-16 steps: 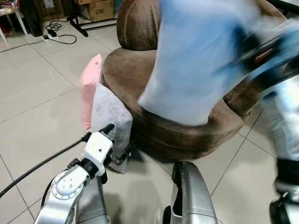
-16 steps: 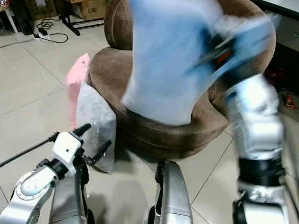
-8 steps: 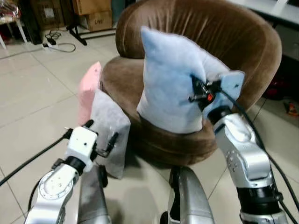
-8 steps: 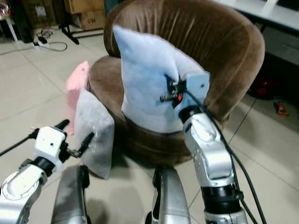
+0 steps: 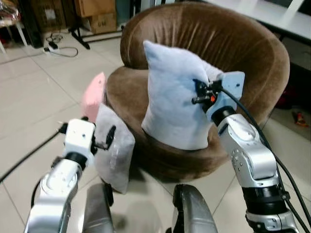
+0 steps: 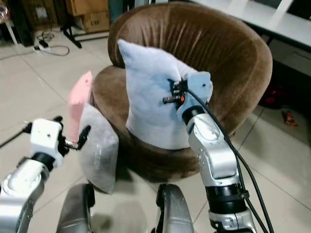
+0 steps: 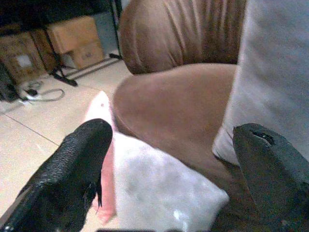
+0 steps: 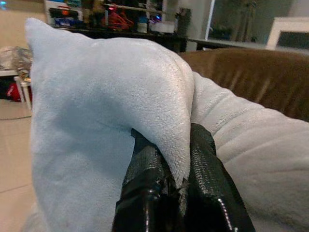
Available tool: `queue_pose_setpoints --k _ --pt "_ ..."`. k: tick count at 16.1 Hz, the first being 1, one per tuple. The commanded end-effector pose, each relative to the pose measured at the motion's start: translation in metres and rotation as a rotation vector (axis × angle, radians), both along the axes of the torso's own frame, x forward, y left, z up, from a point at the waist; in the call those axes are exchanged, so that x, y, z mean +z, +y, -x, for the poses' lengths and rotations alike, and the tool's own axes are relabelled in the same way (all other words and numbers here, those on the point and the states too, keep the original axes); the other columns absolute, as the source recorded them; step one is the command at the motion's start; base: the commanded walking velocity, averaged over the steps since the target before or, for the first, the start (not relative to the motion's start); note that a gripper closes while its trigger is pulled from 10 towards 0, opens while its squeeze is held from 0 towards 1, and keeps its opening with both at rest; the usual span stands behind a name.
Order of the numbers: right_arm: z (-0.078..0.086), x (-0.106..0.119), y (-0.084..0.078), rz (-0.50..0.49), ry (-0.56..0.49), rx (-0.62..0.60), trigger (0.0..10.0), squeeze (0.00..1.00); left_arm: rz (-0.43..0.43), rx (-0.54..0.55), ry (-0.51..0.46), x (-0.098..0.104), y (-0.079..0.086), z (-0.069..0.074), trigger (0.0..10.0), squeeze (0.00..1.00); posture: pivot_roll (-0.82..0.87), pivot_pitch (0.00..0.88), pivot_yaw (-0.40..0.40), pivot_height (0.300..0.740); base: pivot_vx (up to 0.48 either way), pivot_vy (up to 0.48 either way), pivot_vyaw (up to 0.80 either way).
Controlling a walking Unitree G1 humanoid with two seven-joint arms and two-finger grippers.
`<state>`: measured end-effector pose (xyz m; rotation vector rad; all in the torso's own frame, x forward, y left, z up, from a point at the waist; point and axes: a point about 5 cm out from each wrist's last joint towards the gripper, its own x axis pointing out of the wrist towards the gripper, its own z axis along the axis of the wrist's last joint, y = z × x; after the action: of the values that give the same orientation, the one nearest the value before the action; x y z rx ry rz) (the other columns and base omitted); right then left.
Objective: Move the pillow to the sofa from floor
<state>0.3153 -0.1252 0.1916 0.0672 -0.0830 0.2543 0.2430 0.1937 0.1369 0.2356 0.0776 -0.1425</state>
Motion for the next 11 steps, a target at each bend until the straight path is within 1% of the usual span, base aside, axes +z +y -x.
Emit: queue_pose_setpoints --k 1,2,3,4,5,6,8,10,11 --pt "0.0 -0.011 -0.012 0.007 0.065 -0.05 10.0 0.0 -0.018 0.028 -0.032 0.004 0.001 -0.002 10.0 0.0 0.03 0.0 -0.124 0.599 0.0 0.0 0.0" --pt "0.002 -0.014 -0.012 0.041 0.084 -0.035 10.0 0.0 -0.082 0.027 -0.067 0.006 0.001 -0.001 10.0 0.0 0.03 0.0 -0.142 0.614 0.0 0.0 0.0" --pt "0.001 -0.016 -0.012 0.051 0.096 -0.016 10.0 0.0 -0.155 0.012 -0.075 0.001 -0.001 -0.001 10.0 0.0 0.03 0.0 -0.161 0.624 0.0 0.0 0.0" --pt "-0.001 -0.016 -0.011 0.071 0.107 0.014 10.0 0.0 -0.166 -0.003 -0.077 -0.003 -0.009 0.0 10.0 0.0 0.02 0.0 -0.175 0.639 0.0 0.0 0.0" --pt "-0.002 -0.015 -0.011 0.073 0.105 0.026 10.0 0.0 -0.153 -0.009 -0.076 -0.003 -0.012 0.001 10.0 0.0 0.02 0.0 -0.175 0.644 0.0 0.0 0.0" --pt "-0.002 -0.014 -0.012 0.082 0.101 0.031 10.0 0.0 -0.152 -0.039 -0.076 -0.005 -0.021 0.002 10.0 0.0 0.01 0.0 -0.186 0.654 0.0 0.0 0.0" --pt "-0.001 -0.014 -0.014 0.081 0.106 0.022 10.0 0.0 -0.144 -0.054 -0.076 -0.01 -0.03 0.002 10.0 0.0 0.0 0.0 -0.181 0.674 0.0 0.0 0.0" --pt "0.002 -0.016 -0.014 0.074 0.112 0.012 10.0 0.0 -0.152 -0.081 -0.091 -0.01 -0.035 -0.001 10.0 0.0 0.0 0.0 -0.15 0.694 0.0 0.0 0.0" --pt "0.004 -0.017 -0.014 0.063 0.112 0.001 10.0 0.0 -0.152 -0.095 -0.096 -0.008 -0.036 -0.003 10.0 0.0 0.01 0.0 -0.121 0.699 0.0 0.0 0.0"
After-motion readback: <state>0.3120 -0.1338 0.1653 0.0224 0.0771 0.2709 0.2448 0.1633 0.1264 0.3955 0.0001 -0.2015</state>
